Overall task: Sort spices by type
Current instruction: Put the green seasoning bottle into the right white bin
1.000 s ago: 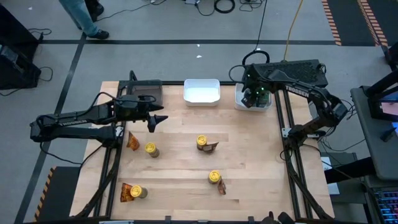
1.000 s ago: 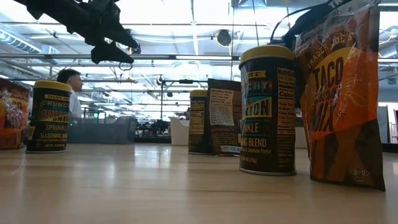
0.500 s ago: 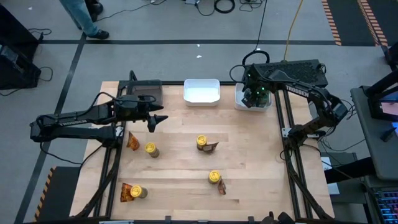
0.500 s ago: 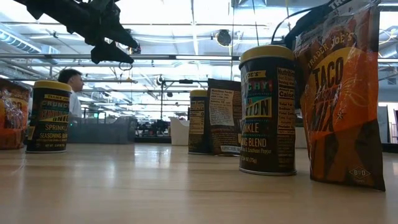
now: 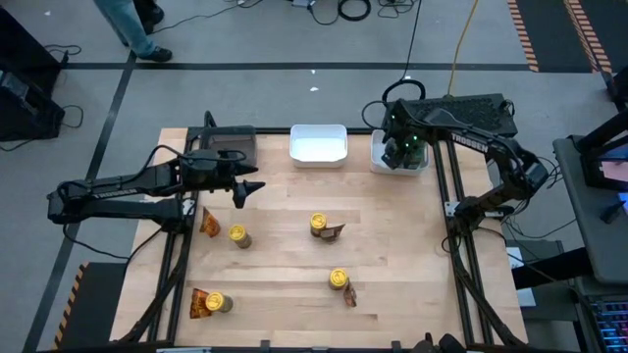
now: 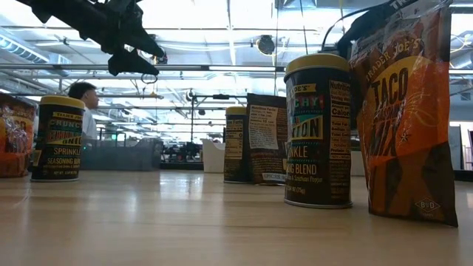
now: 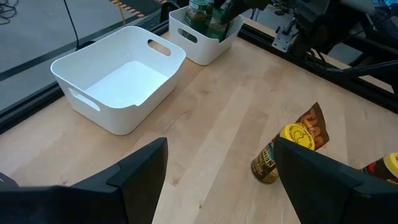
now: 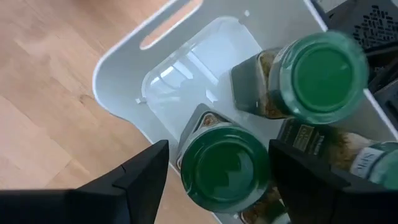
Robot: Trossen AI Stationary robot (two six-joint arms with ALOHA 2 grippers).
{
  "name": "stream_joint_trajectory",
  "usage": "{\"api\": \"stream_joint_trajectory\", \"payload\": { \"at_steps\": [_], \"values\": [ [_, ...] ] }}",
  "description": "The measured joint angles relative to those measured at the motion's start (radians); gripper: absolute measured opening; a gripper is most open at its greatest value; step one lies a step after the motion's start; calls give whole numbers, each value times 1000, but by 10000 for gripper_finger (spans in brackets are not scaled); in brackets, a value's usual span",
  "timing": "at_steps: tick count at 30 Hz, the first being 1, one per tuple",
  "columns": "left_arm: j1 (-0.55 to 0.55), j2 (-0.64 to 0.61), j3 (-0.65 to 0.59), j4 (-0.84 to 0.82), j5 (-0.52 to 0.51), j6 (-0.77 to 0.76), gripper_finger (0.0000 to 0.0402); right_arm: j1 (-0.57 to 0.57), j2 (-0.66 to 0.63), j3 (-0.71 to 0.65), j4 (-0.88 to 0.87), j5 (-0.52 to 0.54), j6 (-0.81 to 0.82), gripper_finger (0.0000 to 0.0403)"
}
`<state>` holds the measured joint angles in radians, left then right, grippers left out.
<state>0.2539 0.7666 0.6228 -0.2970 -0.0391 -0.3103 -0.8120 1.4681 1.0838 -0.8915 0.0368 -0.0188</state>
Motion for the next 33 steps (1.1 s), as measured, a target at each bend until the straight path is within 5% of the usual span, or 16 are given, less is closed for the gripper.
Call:
{"api": "stream_joint_trajectory", "payload": {
  "at_steps": [22,33],
  "values": [
    [0,0,0,5,0,0,295,0,51,161,91,102,105,252],
    [0,0,0,5,0,-21,295,2,145,161,112,222,116,170]
  ]
}}
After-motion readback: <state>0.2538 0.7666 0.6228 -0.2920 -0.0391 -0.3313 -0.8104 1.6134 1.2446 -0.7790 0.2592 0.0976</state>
